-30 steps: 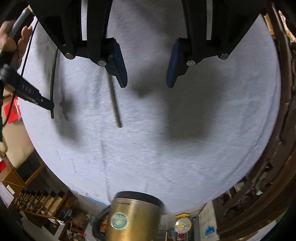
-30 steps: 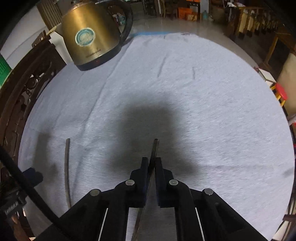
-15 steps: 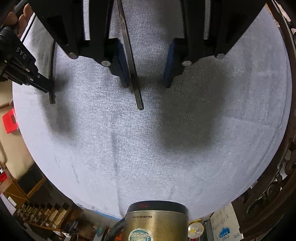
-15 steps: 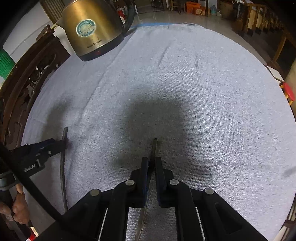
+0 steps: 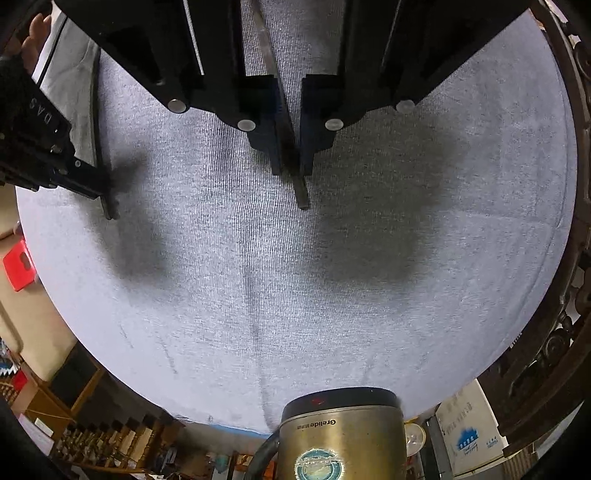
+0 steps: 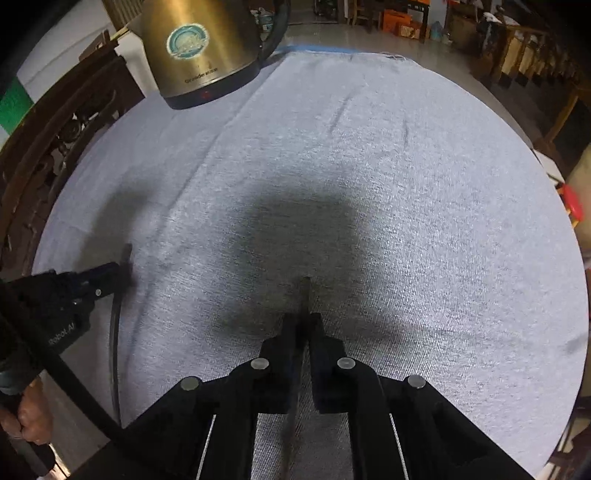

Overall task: Organize utensils
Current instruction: 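Lift both held chopsticks upright off the cloth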

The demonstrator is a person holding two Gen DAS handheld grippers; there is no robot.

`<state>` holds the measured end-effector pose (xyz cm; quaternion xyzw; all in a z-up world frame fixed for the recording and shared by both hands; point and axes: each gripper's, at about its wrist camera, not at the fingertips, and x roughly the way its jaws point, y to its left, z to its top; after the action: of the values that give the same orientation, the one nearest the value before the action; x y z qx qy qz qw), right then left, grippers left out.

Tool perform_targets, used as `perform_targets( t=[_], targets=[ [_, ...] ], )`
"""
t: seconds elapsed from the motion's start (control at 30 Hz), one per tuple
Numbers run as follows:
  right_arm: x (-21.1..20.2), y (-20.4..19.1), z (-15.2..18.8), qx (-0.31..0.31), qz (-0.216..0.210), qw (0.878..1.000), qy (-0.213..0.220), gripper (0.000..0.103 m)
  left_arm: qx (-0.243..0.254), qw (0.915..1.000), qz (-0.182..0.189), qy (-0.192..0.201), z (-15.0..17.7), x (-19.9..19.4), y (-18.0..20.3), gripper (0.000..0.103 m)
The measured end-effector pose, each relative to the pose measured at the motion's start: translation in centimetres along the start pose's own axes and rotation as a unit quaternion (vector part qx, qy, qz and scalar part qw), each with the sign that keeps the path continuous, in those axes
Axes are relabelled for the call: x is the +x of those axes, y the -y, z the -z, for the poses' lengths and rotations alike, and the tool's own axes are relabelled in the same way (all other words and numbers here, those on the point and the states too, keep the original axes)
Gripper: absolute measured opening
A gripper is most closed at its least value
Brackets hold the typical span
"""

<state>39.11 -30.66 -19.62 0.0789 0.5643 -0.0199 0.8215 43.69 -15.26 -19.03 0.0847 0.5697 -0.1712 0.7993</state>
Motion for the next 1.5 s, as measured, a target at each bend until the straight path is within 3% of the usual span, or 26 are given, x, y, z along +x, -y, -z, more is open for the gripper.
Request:
perform_targets(
  t=[0.43, 0.6, 0.73, 0.97, 1.3, 1.5],
  targets=[
    [-0.9, 0.8, 0.4, -0.009, 0.001, 0.999, -0.043, 0.007, 0.007, 0.9998, 0.011, -0.012, 1.8, -3.0, -2.2, 0.006],
    [-2.2, 1.3, 0.7, 0.002, -0.009, 1.000, -0.025, 0.007, 0.000, 0.9999, 0.015, -0.004, 2.0, -4.7, -3.3, 0.006],
    [-5.4, 1.4, 0.8, -0.002, -0.026, 1.000, 0.015, 0.006, -0.007, 0.9996, 0.019, 0.017, 2.3, -7.3, -3.8, 0.006],
    [-12.0, 1.6, 2.8, 0.002, -0.055, 0.992, 0.111, 0.006, -0.024, 0.9953, 0.030, 0.089, 4.3, -14.0, -5.3, 0.006],
    [-20.4, 1.3, 9.1, 0.002, -0.060, 0.966, 0.252, 0.006, -0.025, 0.9785, 0.029, 0.203, 10.6, -21.9, -5.3, 0.006],
    [-24.0, 0.6, 12.8, -0.008, -0.057, 0.947, 0.317, 0.006, -0.026, 0.9650, 0.026, 0.260, 14.6, -23.9, -4.6, 0.006]
  ],
)
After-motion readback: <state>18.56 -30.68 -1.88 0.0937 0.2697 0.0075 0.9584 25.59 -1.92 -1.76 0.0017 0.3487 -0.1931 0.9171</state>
